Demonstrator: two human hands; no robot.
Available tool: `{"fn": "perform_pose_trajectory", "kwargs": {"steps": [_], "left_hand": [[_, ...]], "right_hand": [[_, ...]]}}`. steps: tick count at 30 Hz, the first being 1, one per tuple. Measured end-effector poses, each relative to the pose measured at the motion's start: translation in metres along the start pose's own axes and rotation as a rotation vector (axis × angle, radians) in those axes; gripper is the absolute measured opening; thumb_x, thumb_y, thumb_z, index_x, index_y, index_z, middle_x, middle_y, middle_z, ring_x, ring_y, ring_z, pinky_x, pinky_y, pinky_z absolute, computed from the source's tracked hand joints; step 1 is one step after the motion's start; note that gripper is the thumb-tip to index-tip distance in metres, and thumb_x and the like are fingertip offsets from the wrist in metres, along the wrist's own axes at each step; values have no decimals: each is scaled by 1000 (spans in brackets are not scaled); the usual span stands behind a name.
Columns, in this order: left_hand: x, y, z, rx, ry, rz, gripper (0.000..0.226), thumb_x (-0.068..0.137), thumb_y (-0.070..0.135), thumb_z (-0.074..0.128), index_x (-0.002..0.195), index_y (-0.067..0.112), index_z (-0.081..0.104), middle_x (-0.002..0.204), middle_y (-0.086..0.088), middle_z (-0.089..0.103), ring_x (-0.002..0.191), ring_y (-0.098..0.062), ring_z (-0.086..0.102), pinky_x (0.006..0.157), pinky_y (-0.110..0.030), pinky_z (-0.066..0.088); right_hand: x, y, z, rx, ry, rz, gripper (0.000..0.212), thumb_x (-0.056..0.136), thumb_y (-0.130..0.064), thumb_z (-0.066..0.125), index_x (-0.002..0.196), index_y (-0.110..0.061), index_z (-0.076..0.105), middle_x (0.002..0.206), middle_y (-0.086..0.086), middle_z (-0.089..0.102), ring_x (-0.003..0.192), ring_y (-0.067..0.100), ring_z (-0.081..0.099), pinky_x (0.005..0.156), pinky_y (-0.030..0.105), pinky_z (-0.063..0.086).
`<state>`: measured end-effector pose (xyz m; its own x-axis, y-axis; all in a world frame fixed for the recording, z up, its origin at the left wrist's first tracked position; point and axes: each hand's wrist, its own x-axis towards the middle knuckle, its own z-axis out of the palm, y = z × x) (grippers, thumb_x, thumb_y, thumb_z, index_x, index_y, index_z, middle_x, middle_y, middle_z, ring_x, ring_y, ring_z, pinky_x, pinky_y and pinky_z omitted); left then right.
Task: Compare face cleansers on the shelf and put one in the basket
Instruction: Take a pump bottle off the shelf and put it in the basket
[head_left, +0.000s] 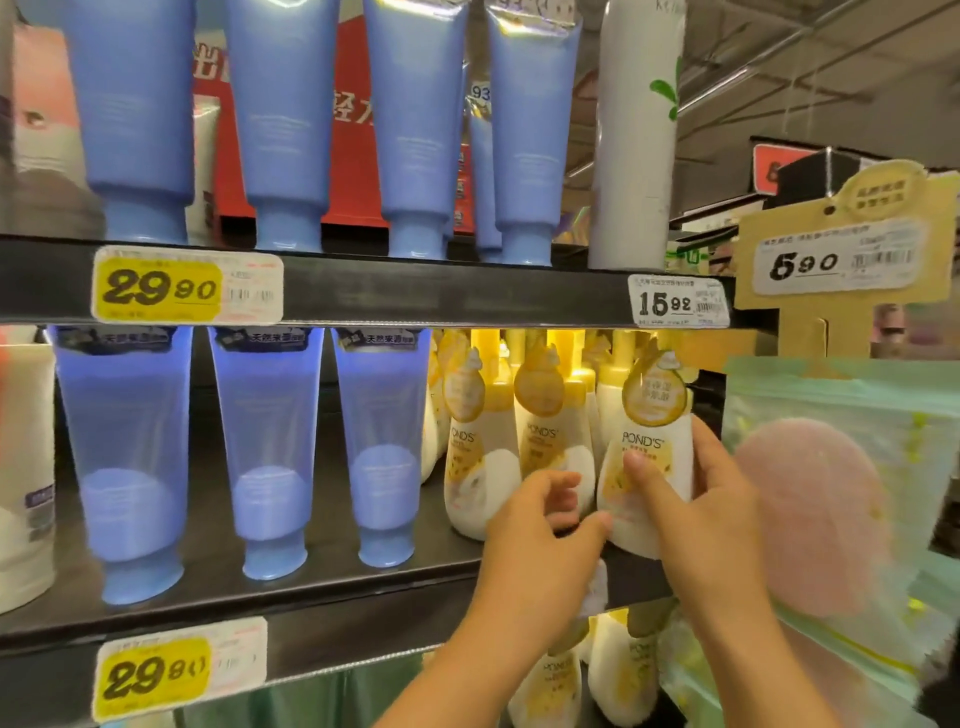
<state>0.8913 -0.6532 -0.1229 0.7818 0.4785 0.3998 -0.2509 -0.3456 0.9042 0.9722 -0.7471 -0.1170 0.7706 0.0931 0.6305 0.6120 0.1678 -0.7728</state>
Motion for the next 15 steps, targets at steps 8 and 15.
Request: {"fn": "perform_pose_trajectory", "kwargs": {"steps": [8, 15], "left_hand": [[-7, -4, -3, 1, 52, 71, 34, 88, 17, 60, 118, 31, 53, 111, 21, 54, 91, 19, 52, 62, 7, 37], [-6, -3, -5, 48, 44, 78, 39, 89, 16, 59, 125, 27, 51, 116, 14, 53, 96, 8, 53, 62, 7, 37]], "right_hand": [[10, 20, 14, -131, 119, -60, 60, 82, -15, 69, 134, -20, 41, 119, -5, 54, 100, 7, 55, 76, 11, 43], [16, 23, 17, -281, 72, -3, 64, 84, -23, 67, 139, -11, 38, 131, 8, 52, 119, 23, 49, 100, 40, 42]]}}
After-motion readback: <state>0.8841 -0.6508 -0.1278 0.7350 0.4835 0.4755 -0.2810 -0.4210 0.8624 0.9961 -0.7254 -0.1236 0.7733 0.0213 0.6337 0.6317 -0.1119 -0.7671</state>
